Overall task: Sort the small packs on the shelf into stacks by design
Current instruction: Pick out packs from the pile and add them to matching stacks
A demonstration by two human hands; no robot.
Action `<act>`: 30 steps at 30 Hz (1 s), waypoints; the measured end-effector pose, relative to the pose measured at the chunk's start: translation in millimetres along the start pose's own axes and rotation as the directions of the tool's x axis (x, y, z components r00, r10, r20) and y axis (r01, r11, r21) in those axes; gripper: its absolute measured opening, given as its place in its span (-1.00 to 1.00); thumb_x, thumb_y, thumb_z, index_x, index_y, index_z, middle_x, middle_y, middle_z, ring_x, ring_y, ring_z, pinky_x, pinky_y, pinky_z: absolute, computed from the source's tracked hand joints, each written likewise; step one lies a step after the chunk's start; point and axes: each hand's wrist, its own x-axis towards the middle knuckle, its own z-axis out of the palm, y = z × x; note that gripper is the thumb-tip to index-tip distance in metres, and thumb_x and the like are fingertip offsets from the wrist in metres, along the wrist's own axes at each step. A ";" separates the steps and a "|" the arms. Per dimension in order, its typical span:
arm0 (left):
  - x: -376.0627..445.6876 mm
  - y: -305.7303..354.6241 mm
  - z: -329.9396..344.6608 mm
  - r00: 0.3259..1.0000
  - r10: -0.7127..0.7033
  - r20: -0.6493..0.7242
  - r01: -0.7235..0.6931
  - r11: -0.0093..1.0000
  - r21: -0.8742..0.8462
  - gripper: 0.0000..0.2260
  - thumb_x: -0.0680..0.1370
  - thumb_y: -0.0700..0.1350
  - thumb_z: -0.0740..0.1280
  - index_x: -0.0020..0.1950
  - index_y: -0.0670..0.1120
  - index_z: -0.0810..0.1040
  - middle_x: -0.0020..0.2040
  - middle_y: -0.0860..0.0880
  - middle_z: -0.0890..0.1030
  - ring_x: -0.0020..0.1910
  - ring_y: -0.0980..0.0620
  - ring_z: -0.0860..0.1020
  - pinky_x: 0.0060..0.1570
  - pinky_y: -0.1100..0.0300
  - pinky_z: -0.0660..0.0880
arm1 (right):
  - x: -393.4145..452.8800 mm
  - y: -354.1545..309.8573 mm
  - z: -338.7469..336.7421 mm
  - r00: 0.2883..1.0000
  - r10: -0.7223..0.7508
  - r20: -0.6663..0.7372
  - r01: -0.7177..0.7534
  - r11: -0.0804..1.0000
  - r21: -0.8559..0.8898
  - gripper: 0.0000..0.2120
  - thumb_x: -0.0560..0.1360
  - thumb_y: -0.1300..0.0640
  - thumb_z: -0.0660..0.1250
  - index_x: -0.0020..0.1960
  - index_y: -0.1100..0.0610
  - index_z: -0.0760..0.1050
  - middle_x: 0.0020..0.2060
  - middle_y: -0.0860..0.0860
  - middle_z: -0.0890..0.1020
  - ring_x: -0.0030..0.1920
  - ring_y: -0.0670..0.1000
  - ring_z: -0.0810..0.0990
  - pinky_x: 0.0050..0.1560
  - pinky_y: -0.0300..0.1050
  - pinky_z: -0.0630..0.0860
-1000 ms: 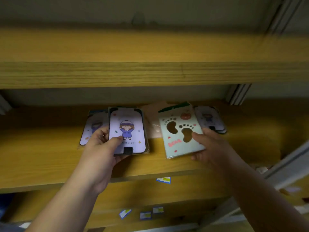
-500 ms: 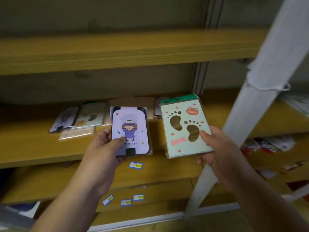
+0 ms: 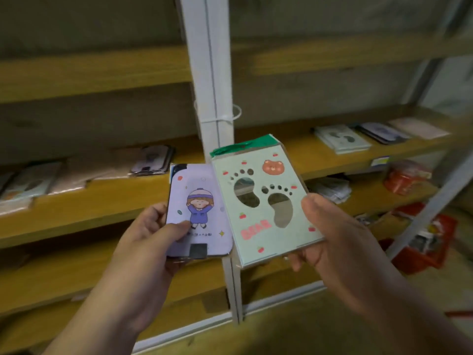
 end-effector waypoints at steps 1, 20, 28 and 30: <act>0.7 -2.3 14.8 0.999 -0.009 0.031 0.009 1.000 0.011 -0.76 0.56 -0.29 0.29 0.23 -0.17 0.52 0.02 -0.17 0.74 -0.02 -0.16 0.72 0.05 -0.10 0.56 | -4.7 -3.5 -14.7 1.000 -0.027 -0.005 0.027 1.000 0.015 -0.54 0.50 -0.05 0.24 0.28 0.21 0.42 0.06 0.23 0.68 -0.16 0.13 0.60 -0.44 -0.10 0.47; 161.5 -52.0 241.2 0.966 -0.185 0.182 0.176 0.982 0.064 -0.77 0.60 -0.24 0.33 0.21 0.00 0.52 -0.01 -0.10 0.75 -0.05 -0.09 0.74 -0.03 -0.08 0.64 | 65.9 -61.4 -239.2 0.845 -0.045 -0.533 -0.006 0.996 -0.093 -0.80 0.59 0.06 0.26 0.09 0.08 0.63 -0.08 0.09 0.74 -0.24 0.00 0.68 -0.29 -0.07 0.58; 237.5 -51.0 277.5 0.985 -0.151 0.089 0.143 0.986 0.084 -0.74 0.59 -0.22 0.33 0.25 0.01 0.53 0.06 -0.07 0.73 -0.03 -0.04 0.73 -0.08 0.02 0.63 | 176.3 -79.0 -299.8 0.828 -0.070 -0.556 -0.141 0.934 -0.327 -0.85 0.61 0.04 0.28 0.06 0.05 0.60 -0.16 0.04 0.72 -0.22 0.04 0.66 -0.28 -0.12 0.59; 243.8 -49.5 282.0 0.984 -0.157 0.088 0.150 0.986 0.077 -0.73 0.58 -0.23 0.33 0.25 0.00 0.54 0.06 -0.08 0.73 -0.04 -0.03 0.73 -0.11 0.05 0.61 | 204.7 -82.5 -306.7 0.855 -0.093 -0.510 -0.140 0.906 -0.400 -0.84 0.62 0.05 0.26 0.04 0.05 0.60 -0.20 0.05 0.70 -0.29 -0.01 0.61 -0.38 -0.16 0.51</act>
